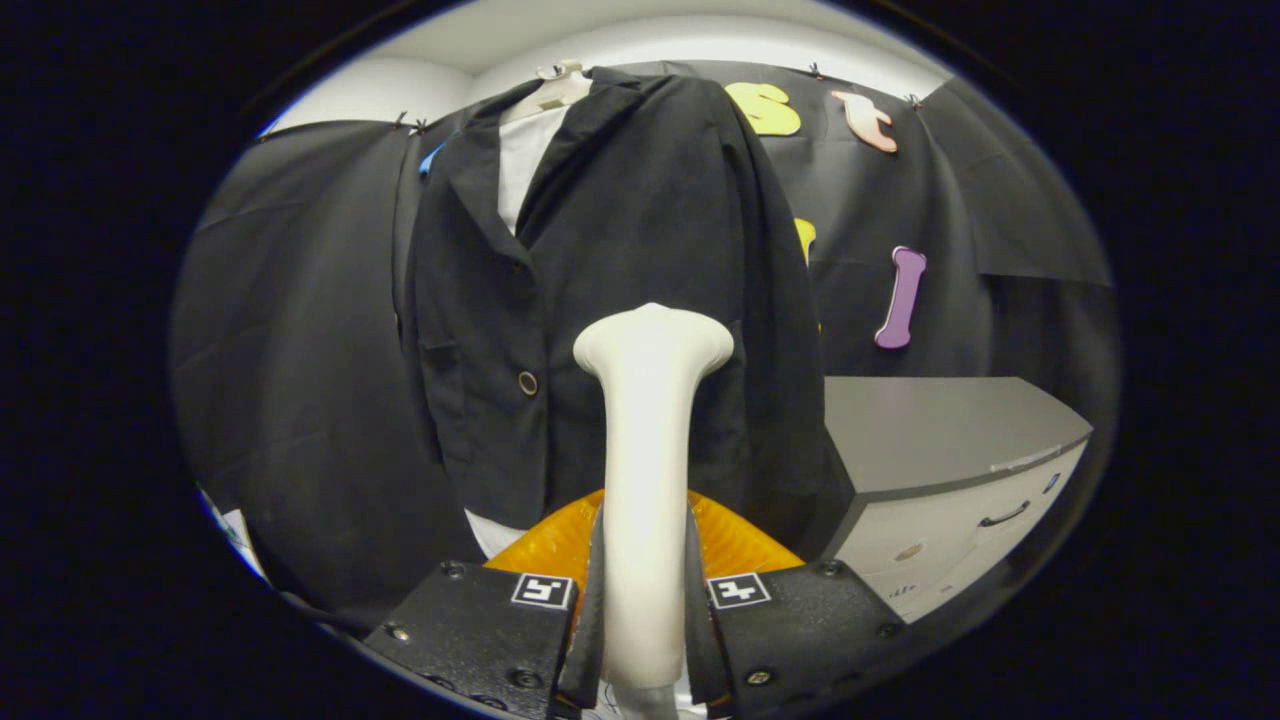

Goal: Iron the clothes twice with a garment steamer, once on the left side and once on the right side.

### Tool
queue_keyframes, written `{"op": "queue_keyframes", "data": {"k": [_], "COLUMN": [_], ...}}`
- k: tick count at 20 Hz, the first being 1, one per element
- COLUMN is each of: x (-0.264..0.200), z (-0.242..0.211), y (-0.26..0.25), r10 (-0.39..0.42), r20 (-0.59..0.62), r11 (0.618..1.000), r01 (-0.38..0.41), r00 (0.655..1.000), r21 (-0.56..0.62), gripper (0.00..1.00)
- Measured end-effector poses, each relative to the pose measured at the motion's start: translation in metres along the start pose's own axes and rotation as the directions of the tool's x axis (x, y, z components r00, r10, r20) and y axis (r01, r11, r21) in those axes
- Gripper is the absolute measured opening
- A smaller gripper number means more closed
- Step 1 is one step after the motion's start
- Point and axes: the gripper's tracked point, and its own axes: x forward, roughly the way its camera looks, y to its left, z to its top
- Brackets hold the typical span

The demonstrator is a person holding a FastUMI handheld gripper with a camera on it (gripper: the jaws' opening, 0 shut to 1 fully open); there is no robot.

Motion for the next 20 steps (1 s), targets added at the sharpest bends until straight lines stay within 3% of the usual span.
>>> {"op": "queue_keyframes", "data": {"k": [20], "x": [0.006], "z": [-0.130], "y": [-0.011], "r10": [-0.070], "r20": [-0.230], "r11": [0.996], "r01": [0.056], "r00": [0.971], "r21": [-0.068], "gripper": [0.36]}}
